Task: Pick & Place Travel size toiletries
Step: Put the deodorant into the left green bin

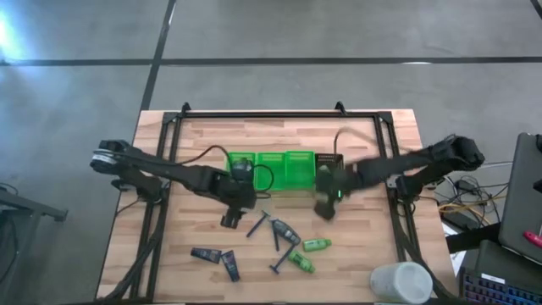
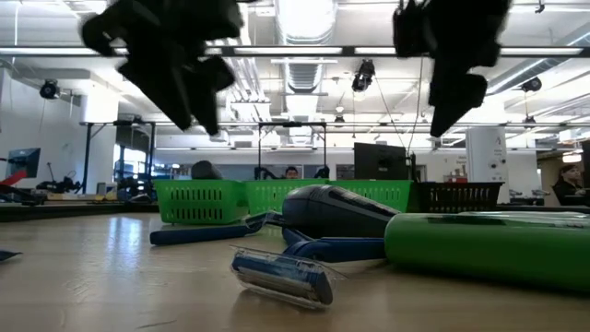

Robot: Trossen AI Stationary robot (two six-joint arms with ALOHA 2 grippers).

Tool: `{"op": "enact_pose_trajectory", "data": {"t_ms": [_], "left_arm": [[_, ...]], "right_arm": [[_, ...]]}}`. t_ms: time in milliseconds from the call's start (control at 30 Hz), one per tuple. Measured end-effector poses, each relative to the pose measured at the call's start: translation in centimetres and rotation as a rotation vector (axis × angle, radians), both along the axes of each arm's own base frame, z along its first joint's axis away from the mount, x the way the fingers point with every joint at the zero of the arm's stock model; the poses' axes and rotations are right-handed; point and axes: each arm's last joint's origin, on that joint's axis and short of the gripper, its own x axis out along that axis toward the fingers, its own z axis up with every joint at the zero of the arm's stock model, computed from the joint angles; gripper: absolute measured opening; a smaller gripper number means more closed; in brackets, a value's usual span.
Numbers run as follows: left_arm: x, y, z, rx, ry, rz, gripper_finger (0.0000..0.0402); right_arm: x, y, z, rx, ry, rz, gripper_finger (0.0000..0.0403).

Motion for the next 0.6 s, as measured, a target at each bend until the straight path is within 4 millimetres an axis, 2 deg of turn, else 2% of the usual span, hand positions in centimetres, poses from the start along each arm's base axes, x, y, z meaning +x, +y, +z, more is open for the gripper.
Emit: {"op": "enact_pose_trajectory", "data": {"t_ms": [67,200,300,400,467,600], "left_arm": [[-1.0,-0.1,0.9,-0.017,-0.019,0.022,0.0246],[-2.6,0.1,2.4,0.036,-0.072,0.039,0.0242],[-3.5,0.5,3.2,0.075,-0.11,0.071,0.0241],[-4.3,0.8,4.0,0.099,-0.147,0.095,0.0241],[-4.7,0.9,4.3,0.086,-0.16,0.109,0.0241],[-5.4,1.0,4.5,0.076,-0.175,0.119,0.0241]], "right_arm": [[0.5,2.2,-0.6,-0.06,-0.044,0.063,0.0339],[2.6,5.0,-2.2,-0.108,-0.158,0.091,0.0334],[4.1,6.5,-4.9,-0.113,-0.165,0.113,0.0339],[4.9,7.6,-7.5,-0.169,-0.123,0.093,0.0346],[5.4,8.3,-8.3,-0.183,-0.107,0.088,0.035],[6.5,9.8,-8.6,-0.197,-0.124,0.099,0.0356]]}}
